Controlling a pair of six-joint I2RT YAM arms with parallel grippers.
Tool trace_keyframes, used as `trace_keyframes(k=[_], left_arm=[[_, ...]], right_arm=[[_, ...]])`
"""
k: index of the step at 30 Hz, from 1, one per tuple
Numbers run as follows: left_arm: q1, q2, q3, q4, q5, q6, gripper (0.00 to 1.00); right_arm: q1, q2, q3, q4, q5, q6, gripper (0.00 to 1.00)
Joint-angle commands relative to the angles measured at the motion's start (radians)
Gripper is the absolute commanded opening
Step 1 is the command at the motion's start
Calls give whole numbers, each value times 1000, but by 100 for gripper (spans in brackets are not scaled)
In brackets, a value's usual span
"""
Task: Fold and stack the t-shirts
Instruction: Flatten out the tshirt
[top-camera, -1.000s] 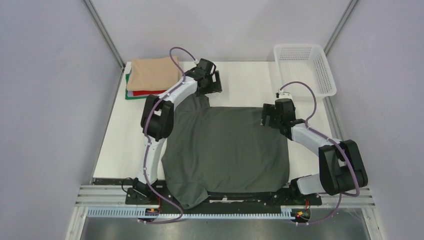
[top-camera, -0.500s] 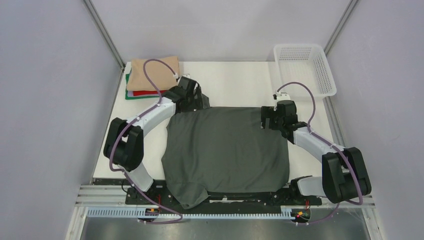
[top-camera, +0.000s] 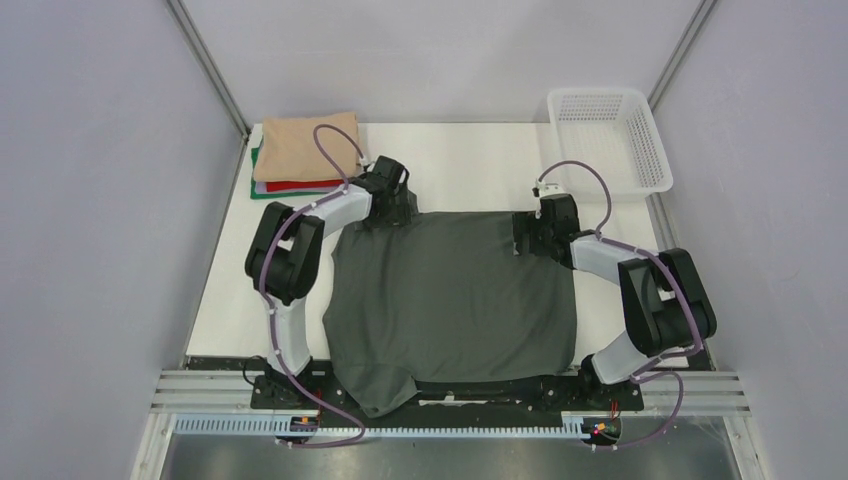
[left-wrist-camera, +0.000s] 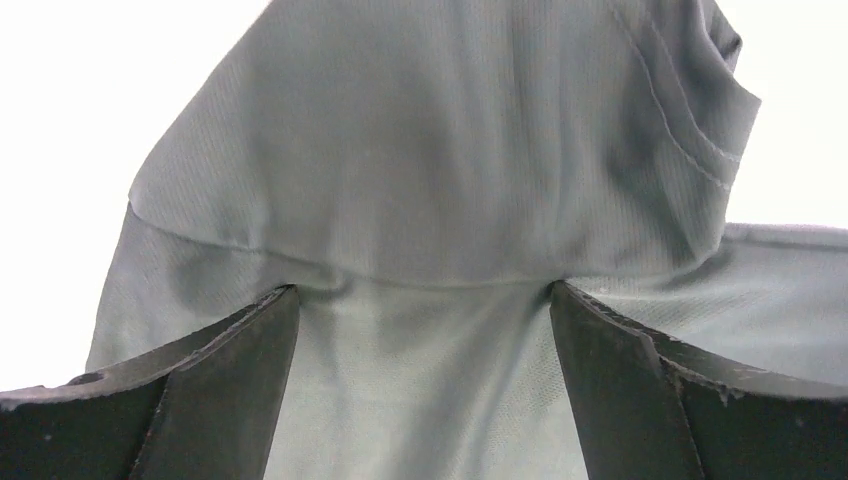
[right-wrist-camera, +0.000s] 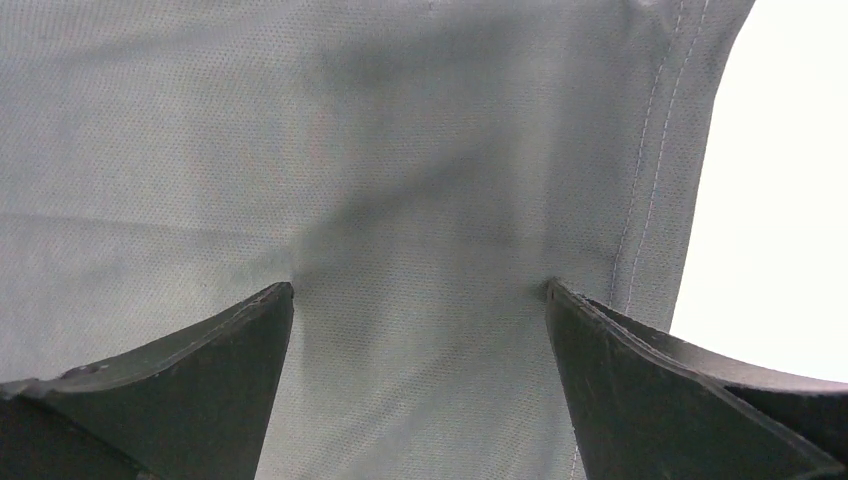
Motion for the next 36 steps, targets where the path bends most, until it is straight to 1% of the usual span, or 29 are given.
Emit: trace_keyframes(k=[1,5,11,17,23,27,29,31,34,36], left_arm=[[40,77,90,23,8,5,100],[60,153,197,-11,11,23,100],[96,282,407,-70,39,48,100],[111,407,618,-125,74,72,100],[112,482,792,-183,95,95,100],[111,418,781,-186,128,98,100],[111,352,735,-182,196,99,100],[107,264,655,-156,255,101,100],[89,93,488,-110,257,96,100],[75,-25,373,-97,227,80,100]], right_arm=[[2,90,83,9,37,2,98],[2,163,161,-6,71,-3,98],[-3,266,300,-59,136,-24,98],[-16,366,436,-81,152,-33,98],[-17,383,524,-96,163,-49,98],[-16,310,492,-102,130,-51,98],[-11,248,451,-113,102,-49,98],[-5,167,399,-120,71,-51,98],[5,52,303,-123,41,-44,98],[13,-24,237,-142,41,-20,98]])
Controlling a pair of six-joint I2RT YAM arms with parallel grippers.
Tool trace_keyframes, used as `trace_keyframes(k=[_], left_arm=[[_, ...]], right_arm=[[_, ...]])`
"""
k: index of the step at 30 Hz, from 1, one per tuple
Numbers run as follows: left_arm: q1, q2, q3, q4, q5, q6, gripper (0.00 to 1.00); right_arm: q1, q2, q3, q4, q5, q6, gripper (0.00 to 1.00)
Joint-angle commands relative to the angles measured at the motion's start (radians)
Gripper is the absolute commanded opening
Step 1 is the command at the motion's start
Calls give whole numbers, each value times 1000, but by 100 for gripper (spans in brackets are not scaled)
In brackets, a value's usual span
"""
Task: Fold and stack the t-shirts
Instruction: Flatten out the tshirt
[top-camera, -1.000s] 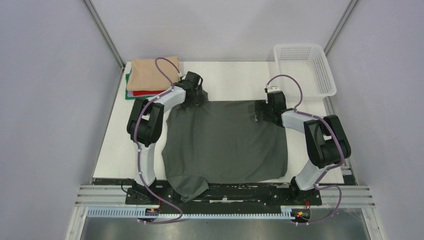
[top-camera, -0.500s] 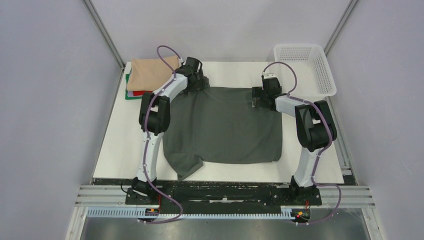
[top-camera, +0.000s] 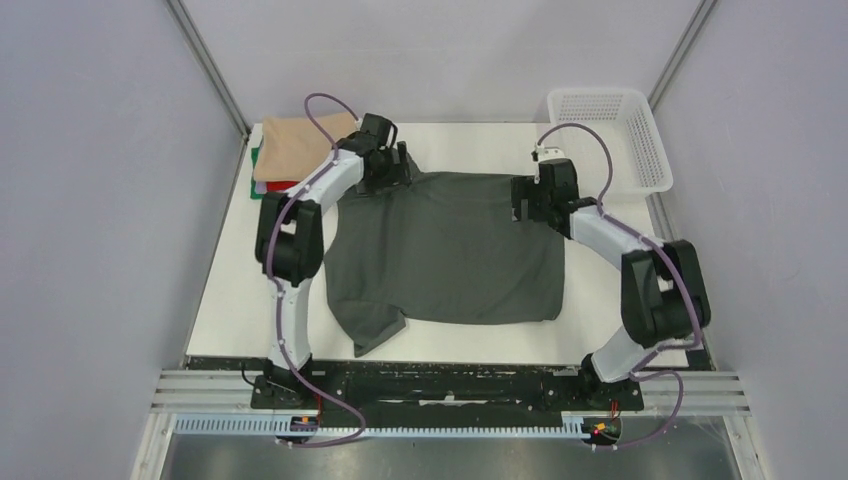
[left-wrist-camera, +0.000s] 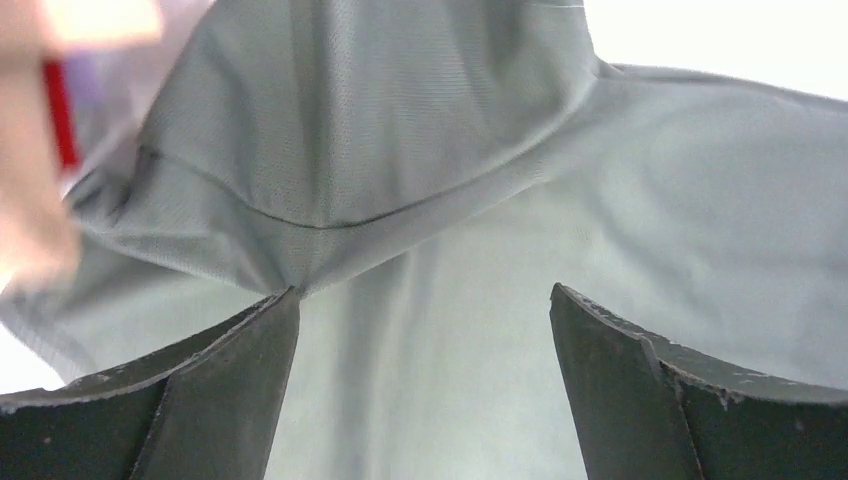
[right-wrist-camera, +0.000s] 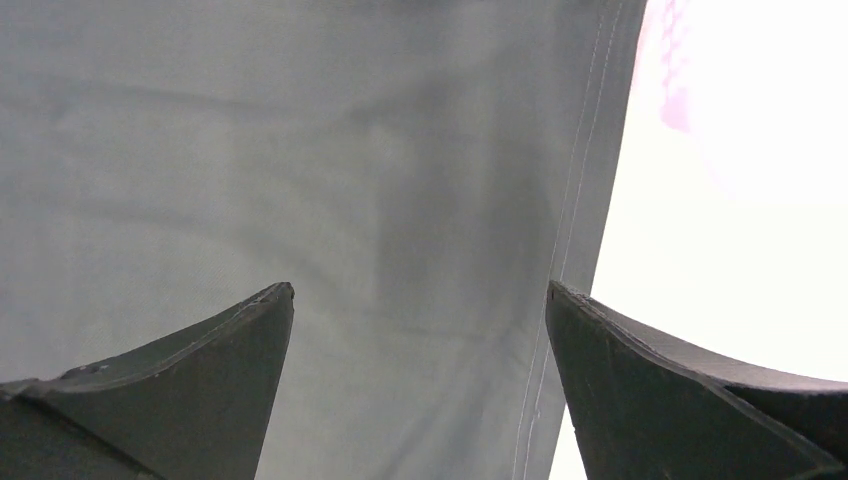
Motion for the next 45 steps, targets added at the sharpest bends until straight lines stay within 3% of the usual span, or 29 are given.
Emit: trace_keyframes(k=[1,8,13,20,25,28,32,41,45], left_arm=[[-36,-331,-200,56,5,11,100],[-86,-752,-744,148,-48,-151,100],[-116,-936,-979,201,-50,-202,100],[-117,-1056,-1081,208,-79,-227,100],[-117,-1033,-1143,298,-56,-253,100],[-117,-996,-1163,352,-36,-269,100],[-118,-948,-1154,368,-30,-270,100],[-117,-881,-1156,405,-19,-274,100],[-117,-870,-1157,409,-41,-275,100]], right_arm=[[20,-204,-135,-25,-44,38,98],[23,-649,-500,-39,-108,238,98],[15,-905,-618,-216,-80,286,98],[11,-1052,-653,-518,30,388,98],[11,-1087,-660,-618,70,469,88],[11,-1087,-666,-628,56,472,80],[11,-1065,-680,-612,-9,446,61],[12,-952,-750,-409,-197,386,48],[12,-915,-743,-404,-190,393,33]])
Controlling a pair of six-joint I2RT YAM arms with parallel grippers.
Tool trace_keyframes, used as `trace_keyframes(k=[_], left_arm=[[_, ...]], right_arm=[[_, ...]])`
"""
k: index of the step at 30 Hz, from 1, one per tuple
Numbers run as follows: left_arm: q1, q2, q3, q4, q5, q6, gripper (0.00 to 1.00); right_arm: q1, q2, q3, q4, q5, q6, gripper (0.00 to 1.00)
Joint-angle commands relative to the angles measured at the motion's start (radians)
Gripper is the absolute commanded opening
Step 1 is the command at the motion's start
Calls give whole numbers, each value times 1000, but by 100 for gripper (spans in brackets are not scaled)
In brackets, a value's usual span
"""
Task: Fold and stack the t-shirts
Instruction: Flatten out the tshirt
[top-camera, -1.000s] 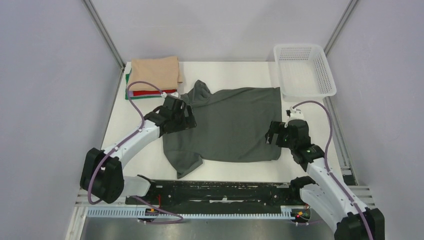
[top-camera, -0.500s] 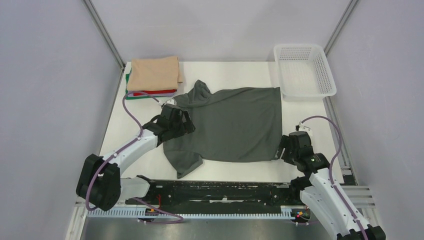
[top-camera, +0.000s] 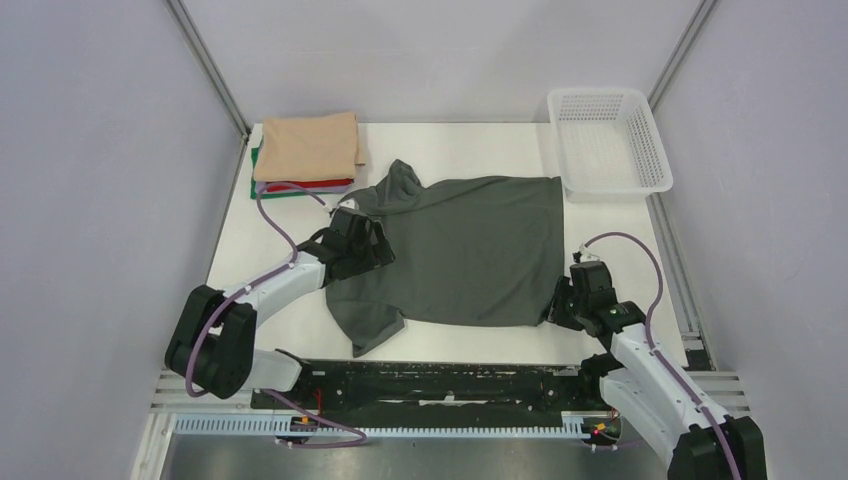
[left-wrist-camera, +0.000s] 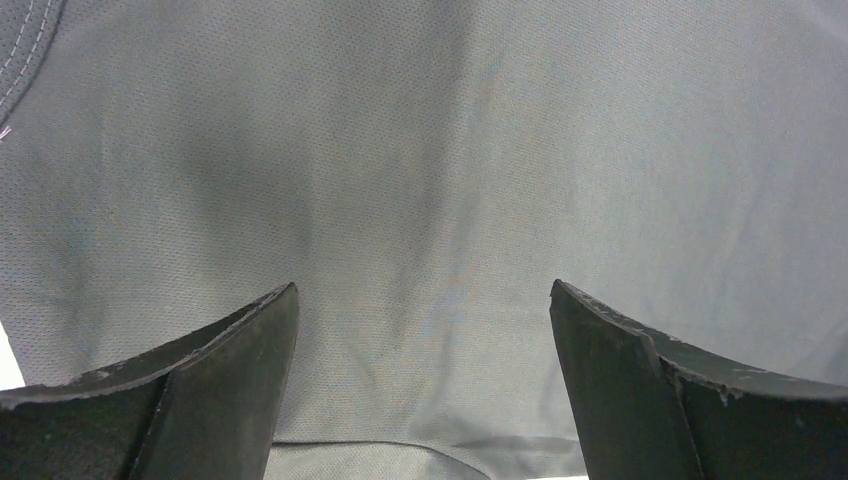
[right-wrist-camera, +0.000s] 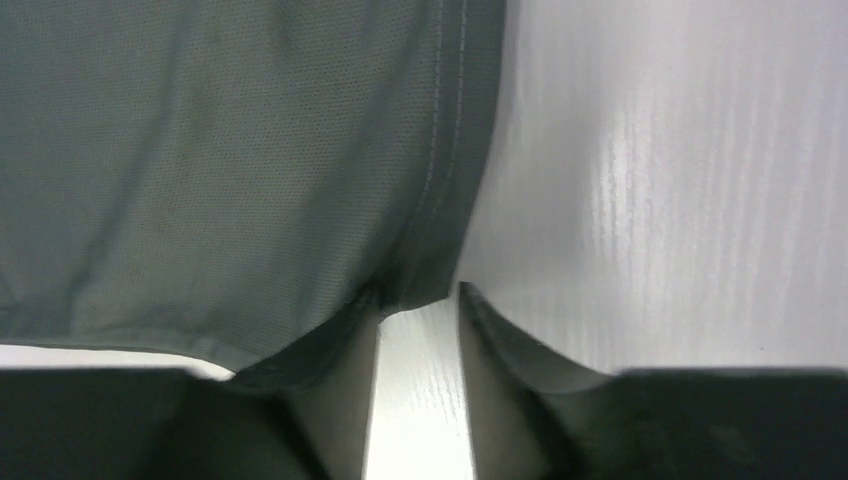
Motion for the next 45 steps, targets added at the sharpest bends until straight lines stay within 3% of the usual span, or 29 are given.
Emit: trace_keyframes(k=[1,6,11,18,19,20,21,23,26,31,38,45], left_arm=[[-2,13,-1,50,-16,-41,100],[0,40,-7,62,-41,-46,100],[1,61,-8,54,-67,-55,100],[2,86,7,38,-67,-59,100],[2,86,8,32,-67,-61,100],[2,79,8,30,-68,-61,100],[2,74,9,27,-66,-61,100],[2,47,16,14,-62,-55,100],[0,-2,30,-8,-60,-46,100],[1,-30,106,-32,-60,-23,100],[1,175,323,12,-28,23,100],[14,468,616,-49,-53,82,100]], right_arm=[[-1,39,-11,36,-36,2,28],[0,44,2,12,-12,15,0],[-1,83,164,-209,183,-28,0],[4,147,223,-416,228,-37,6],[6,144,219,-423,248,-30,11],[6,140,220,-423,260,-29,21],[5,137,224,-418,264,-29,41],[5,132,251,-391,266,-40,66],[4,124,336,-341,281,-81,97],[5,83,404,-126,251,-136,98],[5,93,230,380,-1,-121,98],[3,245,240,460,-1,-203,98]])
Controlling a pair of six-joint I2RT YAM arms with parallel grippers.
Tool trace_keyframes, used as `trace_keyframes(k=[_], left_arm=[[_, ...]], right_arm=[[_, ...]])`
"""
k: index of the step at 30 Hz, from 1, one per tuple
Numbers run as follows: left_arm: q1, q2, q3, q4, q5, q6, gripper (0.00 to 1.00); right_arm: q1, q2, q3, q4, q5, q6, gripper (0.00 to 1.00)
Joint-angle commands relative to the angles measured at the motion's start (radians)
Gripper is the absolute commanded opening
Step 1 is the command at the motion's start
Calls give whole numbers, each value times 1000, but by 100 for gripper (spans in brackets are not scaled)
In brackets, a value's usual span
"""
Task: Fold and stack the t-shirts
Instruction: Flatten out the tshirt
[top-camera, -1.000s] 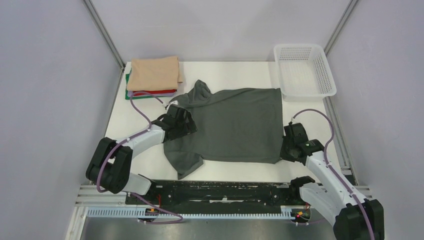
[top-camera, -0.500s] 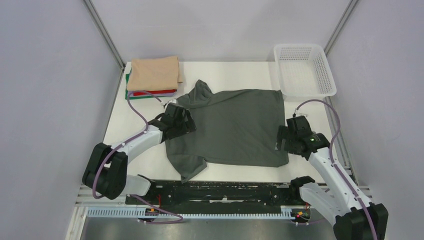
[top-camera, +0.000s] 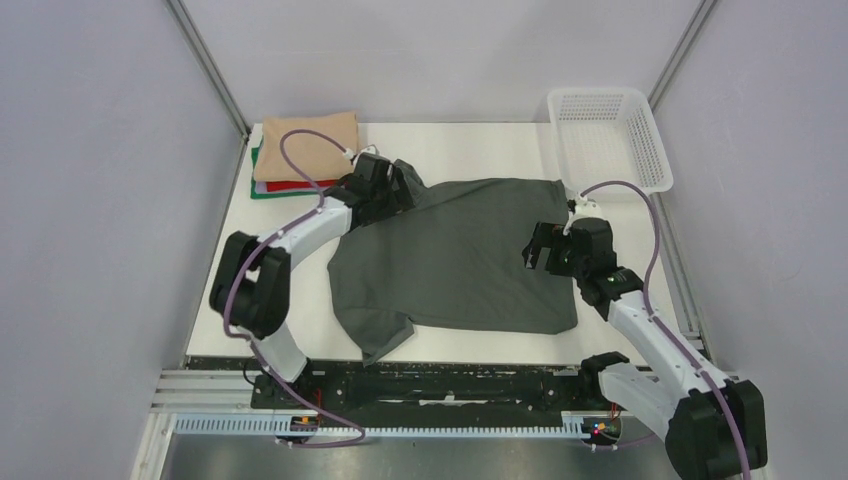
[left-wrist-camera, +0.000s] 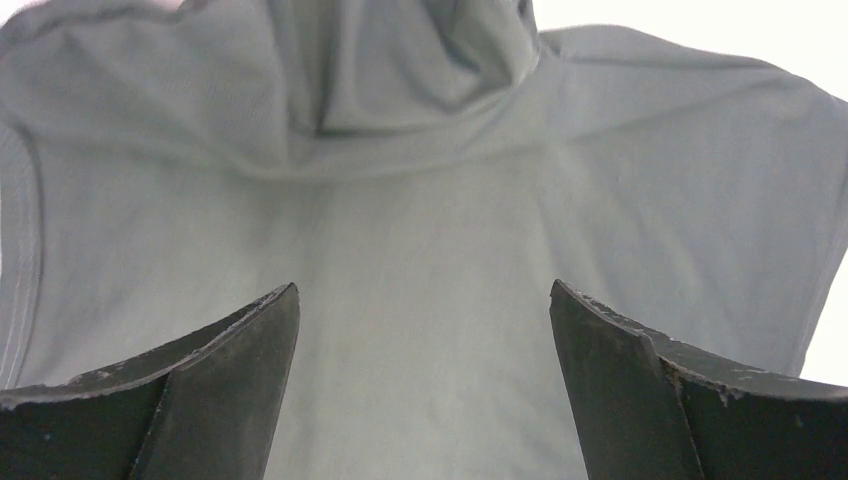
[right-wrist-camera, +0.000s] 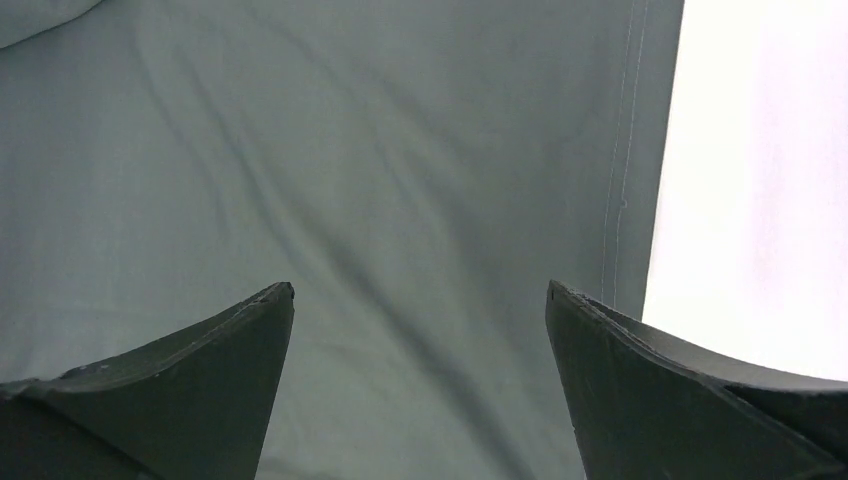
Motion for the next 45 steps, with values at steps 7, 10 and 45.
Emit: trace_keyframes(k=[7,10,45], left_arm=[[47,312,424,-153,-126,178,100],[68,379,523,-199,-160,203,97],[179,889,1197,-170,-1,352,20]], right_arm=[[2,121,-3,159,53,-110,98],[2,146,-7,175,59,-115,98],[-3,248,8,166,186,-154,98]])
